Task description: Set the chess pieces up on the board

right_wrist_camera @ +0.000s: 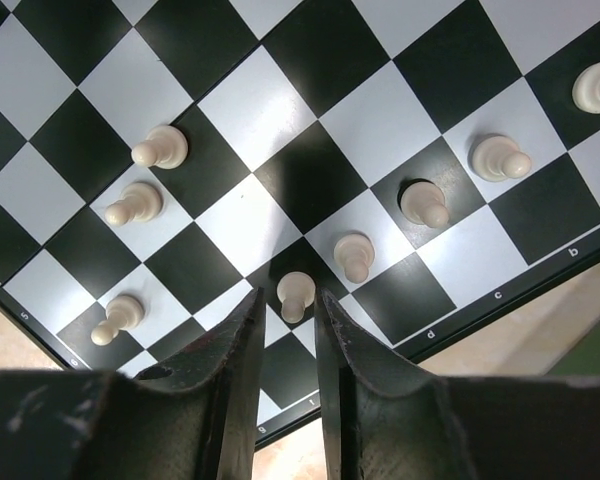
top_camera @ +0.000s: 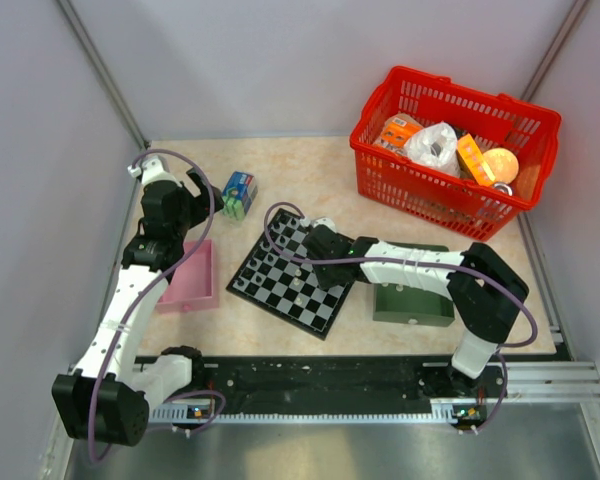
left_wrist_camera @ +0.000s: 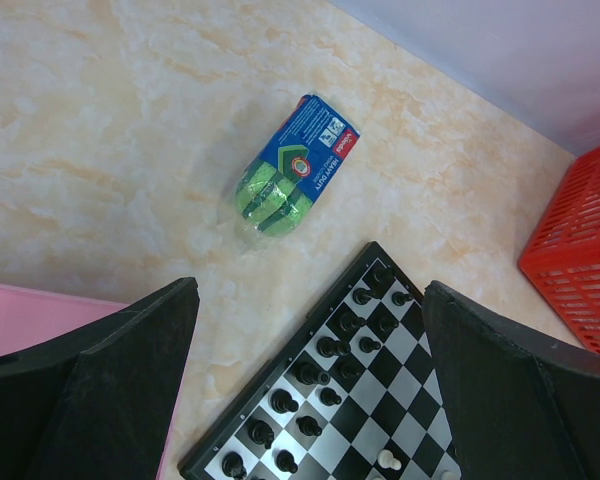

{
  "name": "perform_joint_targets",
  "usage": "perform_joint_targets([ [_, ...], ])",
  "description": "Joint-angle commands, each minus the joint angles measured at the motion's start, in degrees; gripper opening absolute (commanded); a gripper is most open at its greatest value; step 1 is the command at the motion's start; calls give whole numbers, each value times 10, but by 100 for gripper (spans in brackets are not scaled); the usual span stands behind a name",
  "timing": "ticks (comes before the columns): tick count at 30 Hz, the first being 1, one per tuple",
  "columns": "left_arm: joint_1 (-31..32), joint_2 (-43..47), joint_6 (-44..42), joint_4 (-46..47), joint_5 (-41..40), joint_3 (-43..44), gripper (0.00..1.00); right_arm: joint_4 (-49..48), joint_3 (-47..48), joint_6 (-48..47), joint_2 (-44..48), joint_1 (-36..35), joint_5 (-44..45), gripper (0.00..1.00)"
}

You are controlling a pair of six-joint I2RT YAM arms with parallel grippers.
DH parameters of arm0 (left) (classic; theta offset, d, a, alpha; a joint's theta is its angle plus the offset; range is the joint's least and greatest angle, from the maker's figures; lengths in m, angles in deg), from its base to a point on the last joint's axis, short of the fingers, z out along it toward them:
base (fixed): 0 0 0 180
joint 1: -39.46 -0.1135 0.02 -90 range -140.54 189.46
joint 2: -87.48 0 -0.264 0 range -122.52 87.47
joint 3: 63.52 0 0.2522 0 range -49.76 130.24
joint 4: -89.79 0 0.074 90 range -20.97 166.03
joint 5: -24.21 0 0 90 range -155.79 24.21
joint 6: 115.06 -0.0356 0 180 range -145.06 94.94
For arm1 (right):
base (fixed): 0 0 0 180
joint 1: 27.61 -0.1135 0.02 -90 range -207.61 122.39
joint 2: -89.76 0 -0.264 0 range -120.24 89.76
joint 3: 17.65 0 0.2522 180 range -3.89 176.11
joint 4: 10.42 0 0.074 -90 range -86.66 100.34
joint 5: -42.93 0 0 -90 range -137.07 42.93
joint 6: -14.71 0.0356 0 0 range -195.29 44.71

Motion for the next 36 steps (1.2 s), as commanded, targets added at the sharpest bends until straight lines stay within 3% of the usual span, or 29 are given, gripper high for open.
perform_joint_targets([
  [1, -4, 7, 6, 32, 5, -1, 99, -17, 25, -11, 19, 3, -11, 27],
  [21, -5, 14, 2, 28, -5, -4, 99, -19, 150, -28, -82, -5, -42, 33],
  [36, -7, 14, 0, 28, -8, -5, 99, -20, 173, -32, -119, -5, -46, 34],
])
